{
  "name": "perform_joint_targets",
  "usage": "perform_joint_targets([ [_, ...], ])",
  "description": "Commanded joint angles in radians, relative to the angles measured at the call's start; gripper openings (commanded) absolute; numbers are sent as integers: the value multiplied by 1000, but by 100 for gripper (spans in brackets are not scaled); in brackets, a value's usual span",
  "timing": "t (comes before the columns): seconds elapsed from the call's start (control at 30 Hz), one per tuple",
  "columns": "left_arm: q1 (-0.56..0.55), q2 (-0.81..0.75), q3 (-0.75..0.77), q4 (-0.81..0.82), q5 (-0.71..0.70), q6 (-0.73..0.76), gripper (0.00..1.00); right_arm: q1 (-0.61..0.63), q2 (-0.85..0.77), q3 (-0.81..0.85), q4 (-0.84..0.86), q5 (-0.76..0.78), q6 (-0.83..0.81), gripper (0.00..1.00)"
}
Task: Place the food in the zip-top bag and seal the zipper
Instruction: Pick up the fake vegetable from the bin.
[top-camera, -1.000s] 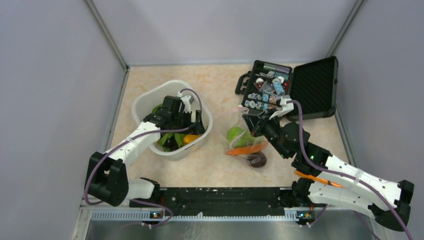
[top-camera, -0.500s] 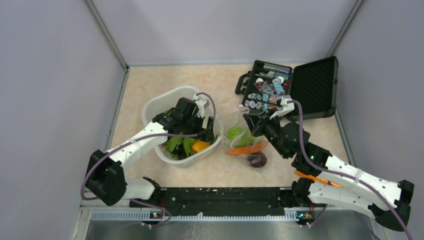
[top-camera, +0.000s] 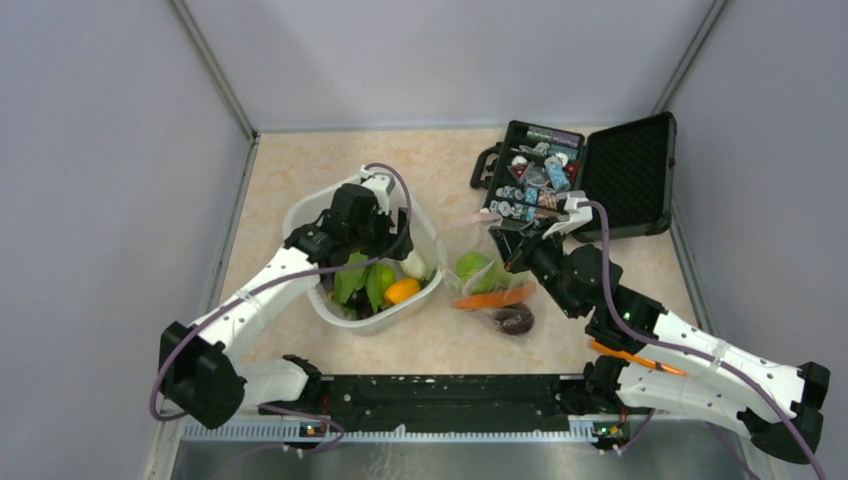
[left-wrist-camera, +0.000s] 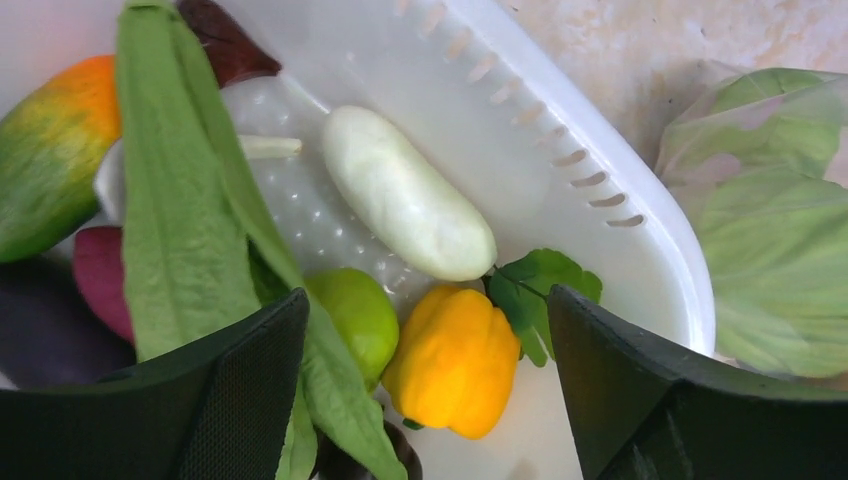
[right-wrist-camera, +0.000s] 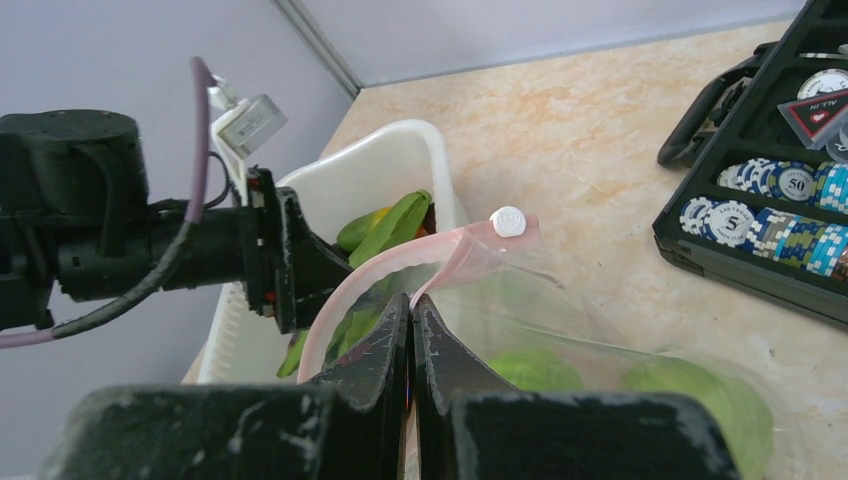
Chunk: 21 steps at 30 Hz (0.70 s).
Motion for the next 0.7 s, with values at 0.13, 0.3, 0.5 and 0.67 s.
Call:
perform_joint_targets([
  [0.13,2,120,10,227,156,-112,80,-5,-7,14,32,28,-2,0],
  [0.3,5,191,36,130,36,-149,73,-5,-3,32,13,28,-6,0],
  [0.5,5,199,-11,169,-14,-131,76,-4,-25,42,-17,40,-17,0],
  [0.67,4,263,20,196,-87,-100,81,-6,-34,34,-11,41,-12,0],
])
